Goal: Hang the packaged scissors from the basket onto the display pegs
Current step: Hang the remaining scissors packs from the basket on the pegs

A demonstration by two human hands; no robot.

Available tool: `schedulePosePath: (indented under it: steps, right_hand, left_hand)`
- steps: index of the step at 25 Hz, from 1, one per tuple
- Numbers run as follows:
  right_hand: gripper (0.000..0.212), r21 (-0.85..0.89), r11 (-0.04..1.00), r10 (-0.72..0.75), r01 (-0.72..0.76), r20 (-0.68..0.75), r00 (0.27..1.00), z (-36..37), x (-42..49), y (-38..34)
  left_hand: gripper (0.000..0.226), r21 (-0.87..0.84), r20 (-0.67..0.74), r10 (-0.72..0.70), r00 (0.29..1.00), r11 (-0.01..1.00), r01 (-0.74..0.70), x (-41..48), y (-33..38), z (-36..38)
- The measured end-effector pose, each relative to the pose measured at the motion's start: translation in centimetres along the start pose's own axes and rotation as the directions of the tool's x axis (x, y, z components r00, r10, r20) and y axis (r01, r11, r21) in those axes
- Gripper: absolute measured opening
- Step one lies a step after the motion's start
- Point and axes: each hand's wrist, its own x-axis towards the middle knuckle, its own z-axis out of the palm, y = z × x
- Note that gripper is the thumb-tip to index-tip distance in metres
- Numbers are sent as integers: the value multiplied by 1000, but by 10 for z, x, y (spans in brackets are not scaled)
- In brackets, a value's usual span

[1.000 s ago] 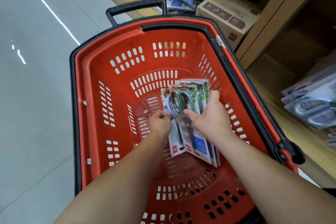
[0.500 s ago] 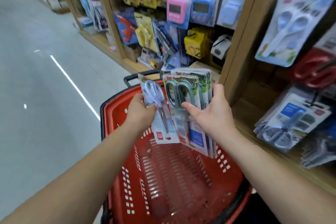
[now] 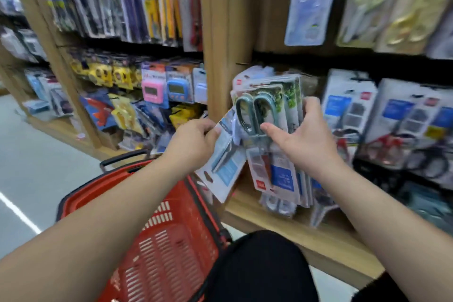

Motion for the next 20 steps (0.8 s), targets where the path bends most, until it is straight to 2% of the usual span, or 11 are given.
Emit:
schedulePosePath:
  steps: [3, 6, 8, 12, 14, 16, 18, 20]
  right_hand:
    - [60, -30, 997, 69, -69, 13, 998, -32, -13, 38]
    - [66, -75, 985, 157, -154, 27, 987, -49, -32, 86]
    - [67, -88, 972, 221, -217, 46, 974, -55, -45, 115]
    - [59, -101, 942, 330, -320, 109, 938, -56, -63, 162]
    - [57, -108, 930, 363, -351, 133, 922, -54, -64, 175]
    - [58, -127, 918, 391, -375, 144, 909, -53, -64, 184]
    - [60, -123, 914, 403, -387, 147, 904, -52, -62, 192]
    - [60, -112, 909, 415, -401, 162, 895, -48, -63, 200]
  left_hand:
    - [30, 97, 229, -8, 973, 995, -15, 19, 39, 31]
    - [26, 153, 520, -49, 853, 988, -37, 30, 59, 66]
    - [27, 172, 608, -55, 792, 983, -63, 32, 64, 85]
    - [31, 198, 662, -75, 746, 977, -77, 31, 64, 122]
    - [23, 152, 648, -102, 755, 988, 3, 32, 62, 139]
    - [18, 144, 587, -133, 798, 988, 59, 33, 55, 153]
    - [37, 275, 565, -115, 817, 960, -55, 32, 45, 168]
    - [43, 405, 565, -99, 819, 898, -171, 33, 37, 183]
